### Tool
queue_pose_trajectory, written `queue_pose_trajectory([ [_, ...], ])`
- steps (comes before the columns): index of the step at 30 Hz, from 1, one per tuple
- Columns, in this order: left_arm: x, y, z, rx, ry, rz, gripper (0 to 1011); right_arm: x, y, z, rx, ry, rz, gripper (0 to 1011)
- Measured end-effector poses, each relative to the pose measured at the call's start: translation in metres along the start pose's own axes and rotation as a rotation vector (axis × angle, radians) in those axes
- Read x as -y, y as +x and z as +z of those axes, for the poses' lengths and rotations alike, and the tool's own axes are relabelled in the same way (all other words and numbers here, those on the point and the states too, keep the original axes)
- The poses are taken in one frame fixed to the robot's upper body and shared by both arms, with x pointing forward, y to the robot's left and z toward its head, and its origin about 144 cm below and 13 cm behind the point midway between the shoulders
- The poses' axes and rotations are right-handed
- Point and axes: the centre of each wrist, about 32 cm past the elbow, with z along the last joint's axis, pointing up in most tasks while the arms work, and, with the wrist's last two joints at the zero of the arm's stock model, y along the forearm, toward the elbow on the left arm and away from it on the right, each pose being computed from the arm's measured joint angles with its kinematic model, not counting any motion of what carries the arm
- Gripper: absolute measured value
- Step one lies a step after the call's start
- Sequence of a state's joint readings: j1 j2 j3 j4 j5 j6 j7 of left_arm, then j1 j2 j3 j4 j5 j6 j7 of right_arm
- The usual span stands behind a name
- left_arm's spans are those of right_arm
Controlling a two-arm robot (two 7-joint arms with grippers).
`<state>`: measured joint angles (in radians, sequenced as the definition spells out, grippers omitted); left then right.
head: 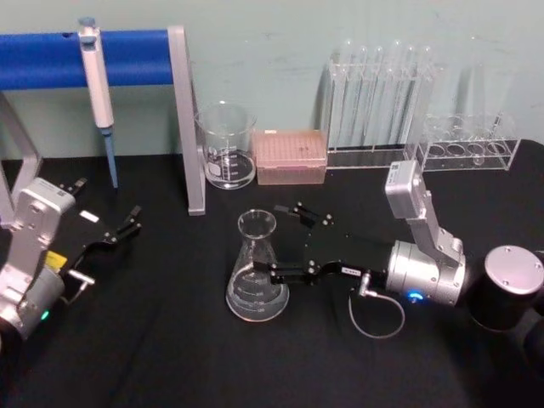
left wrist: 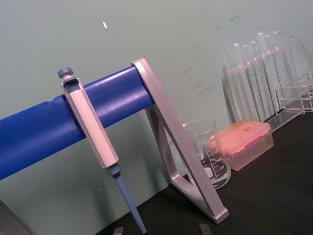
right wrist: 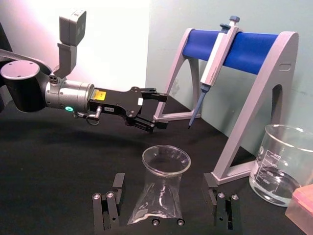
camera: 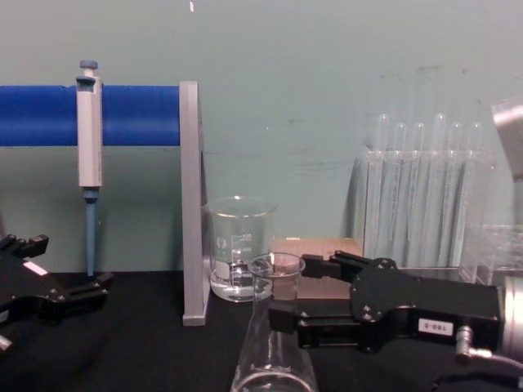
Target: Grasp the erlenmeyer flask with one hand, shake it three times, then place it back.
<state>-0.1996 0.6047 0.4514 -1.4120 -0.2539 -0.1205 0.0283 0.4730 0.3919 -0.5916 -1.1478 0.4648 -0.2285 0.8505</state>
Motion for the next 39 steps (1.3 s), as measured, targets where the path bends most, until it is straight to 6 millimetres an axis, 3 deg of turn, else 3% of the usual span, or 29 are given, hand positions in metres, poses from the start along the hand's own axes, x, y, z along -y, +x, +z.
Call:
queue_pose_trajectory([
  [19,0.000,0.000,0.000,0.000,0.000,0.000,1001,-0.020,0.008,-0.005,-0.014,0.008,0.020,1000],
  [39,0.000,0.000,0.000,0.000,0.000,0.000,1001,-0.027,0.009,-0.007,-0.018,0.003,0.017,1000],
])
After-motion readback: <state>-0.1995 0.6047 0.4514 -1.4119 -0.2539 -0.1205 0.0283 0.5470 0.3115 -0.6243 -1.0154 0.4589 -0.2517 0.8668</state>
